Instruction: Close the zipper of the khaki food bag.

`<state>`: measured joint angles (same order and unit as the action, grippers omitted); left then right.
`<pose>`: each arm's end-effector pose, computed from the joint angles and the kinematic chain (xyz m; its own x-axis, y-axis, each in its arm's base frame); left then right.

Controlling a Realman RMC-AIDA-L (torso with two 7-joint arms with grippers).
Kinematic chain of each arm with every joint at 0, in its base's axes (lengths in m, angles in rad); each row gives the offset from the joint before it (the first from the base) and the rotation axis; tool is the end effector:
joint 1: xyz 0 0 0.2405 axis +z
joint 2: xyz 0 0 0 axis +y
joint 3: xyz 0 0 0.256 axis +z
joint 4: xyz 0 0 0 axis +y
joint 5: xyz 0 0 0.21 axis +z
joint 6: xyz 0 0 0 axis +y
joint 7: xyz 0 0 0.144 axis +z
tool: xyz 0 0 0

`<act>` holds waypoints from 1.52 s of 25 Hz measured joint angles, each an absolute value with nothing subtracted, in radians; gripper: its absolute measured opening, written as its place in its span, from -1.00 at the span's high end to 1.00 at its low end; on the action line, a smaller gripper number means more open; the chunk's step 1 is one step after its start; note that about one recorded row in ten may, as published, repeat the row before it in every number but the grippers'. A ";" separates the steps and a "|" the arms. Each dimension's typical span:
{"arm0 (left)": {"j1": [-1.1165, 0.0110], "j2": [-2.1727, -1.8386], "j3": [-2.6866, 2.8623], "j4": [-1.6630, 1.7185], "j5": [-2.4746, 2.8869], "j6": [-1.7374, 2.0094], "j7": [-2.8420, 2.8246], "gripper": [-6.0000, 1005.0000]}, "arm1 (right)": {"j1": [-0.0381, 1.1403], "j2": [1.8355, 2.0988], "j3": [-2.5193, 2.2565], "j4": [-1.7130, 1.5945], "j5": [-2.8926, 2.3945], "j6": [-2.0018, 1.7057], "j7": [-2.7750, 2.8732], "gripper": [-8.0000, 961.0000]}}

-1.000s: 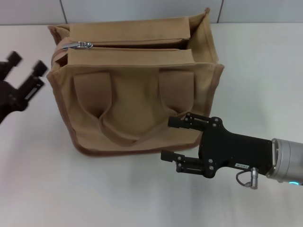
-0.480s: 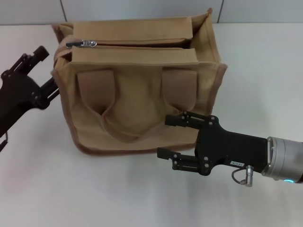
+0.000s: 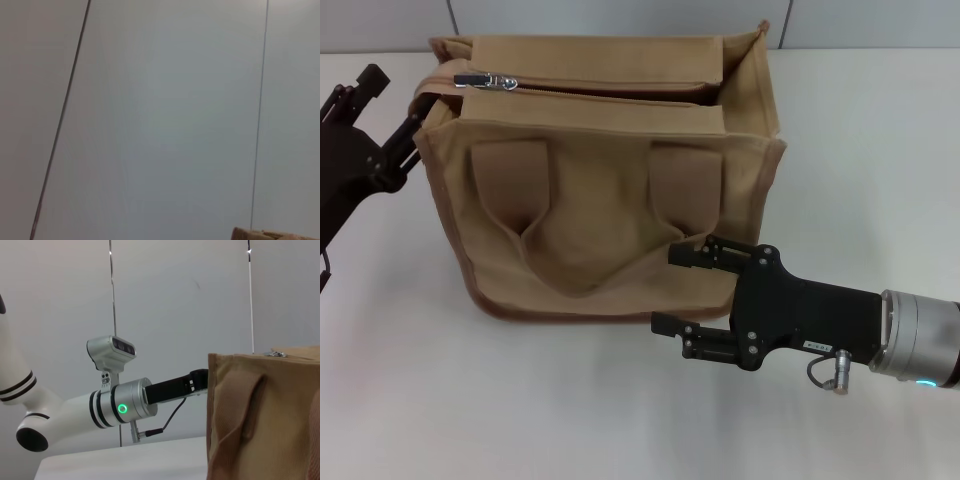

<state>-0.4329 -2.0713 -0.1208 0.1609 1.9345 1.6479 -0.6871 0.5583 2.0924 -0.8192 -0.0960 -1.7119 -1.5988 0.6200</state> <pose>-0.3090 0.2920 0.0175 0.5131 -0.1153 0.8506 0.6756 -0.5571 -0.4830 0.2449 0.2674 -0.0807 0.7250 -0.0236 -0.6884 -0.1967 -0.9649 -0.1740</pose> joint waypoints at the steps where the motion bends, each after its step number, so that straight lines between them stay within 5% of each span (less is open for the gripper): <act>1: -0.433 -2.070 -0.118 0.161 1.936 1.648 -0.693 -0.45 | 0.558 2.092 -0.819 -0.096 -1.712 -1.599 0.620 -0.51; 21: -0.454 -2.070 -0.068 0.156 1.942 1.673 -0.718 -0.40 | 0.581 2.092 -0.805 -0.077 -1.710 -1.571 0.618 -0.51; 27: -0.468 -2.071 -0.063 0.156 1.941 1.675 -0.721 0.03 | 0.575 2.092 -0.797 -0.076 -1.710 -1.573 0.618 -0.51; 35: -0.474 -2.072 -0.065 0.142 1.941 1.692 -0.724 0.87 | 0.572 2.092 -0.796 -0.076 -1.710 -1.599 0.623 -0.51; 38: -0.482 -2.072 -0.069 0.132 1.942 1.734 -0.724 0.88 | 0.567 2.092 -0.796 -0.074 -1.710 -1.659 0.627 -0.51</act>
